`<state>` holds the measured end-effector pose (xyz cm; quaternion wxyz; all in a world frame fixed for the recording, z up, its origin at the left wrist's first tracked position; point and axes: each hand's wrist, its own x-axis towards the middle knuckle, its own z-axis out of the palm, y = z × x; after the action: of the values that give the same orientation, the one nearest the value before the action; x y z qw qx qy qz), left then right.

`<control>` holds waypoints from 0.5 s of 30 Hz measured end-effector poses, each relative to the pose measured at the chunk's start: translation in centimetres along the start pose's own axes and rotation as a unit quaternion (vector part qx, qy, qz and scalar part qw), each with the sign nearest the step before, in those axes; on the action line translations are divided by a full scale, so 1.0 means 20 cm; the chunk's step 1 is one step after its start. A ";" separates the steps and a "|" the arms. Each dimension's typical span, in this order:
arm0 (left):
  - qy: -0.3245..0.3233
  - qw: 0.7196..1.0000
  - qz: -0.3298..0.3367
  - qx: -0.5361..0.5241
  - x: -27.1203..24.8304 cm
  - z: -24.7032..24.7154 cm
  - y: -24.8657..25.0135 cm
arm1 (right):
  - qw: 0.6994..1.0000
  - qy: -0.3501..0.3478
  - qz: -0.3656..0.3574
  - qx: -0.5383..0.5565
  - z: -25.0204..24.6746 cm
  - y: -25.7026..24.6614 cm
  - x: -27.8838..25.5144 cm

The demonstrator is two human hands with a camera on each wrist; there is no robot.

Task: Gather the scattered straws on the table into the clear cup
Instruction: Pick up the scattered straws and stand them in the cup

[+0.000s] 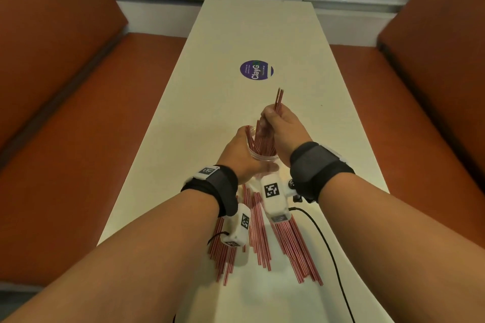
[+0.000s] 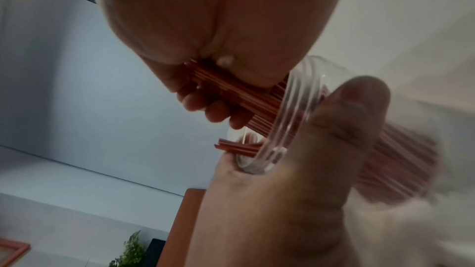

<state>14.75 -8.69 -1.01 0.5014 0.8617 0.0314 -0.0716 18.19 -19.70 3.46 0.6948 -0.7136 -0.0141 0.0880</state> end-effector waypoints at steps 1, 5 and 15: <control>0.001 1.000 -0.001 0.001 0.00 0.00 0.00 | 1.000 0.008 -0.003 -0.014 0.00 0.00 0.00; 0.003 1.000 -0.003 -0.002 0.00 0.00 0.01 | 0.999 0.029 -0.015 -0.041 0.00 -0.02 0.00; 0.014 0.994 -0.078 0.075 -0.18 -0.10 -0.04 | 0.978 0.117 -0.123 -0.120 -0.20 -0.13 -0.18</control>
<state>11.25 -6.56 -0.08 0.4274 0.8928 0.1002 -0.1009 15.52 -24.06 6.55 0.6063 -0.7901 -0.0311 -0.0848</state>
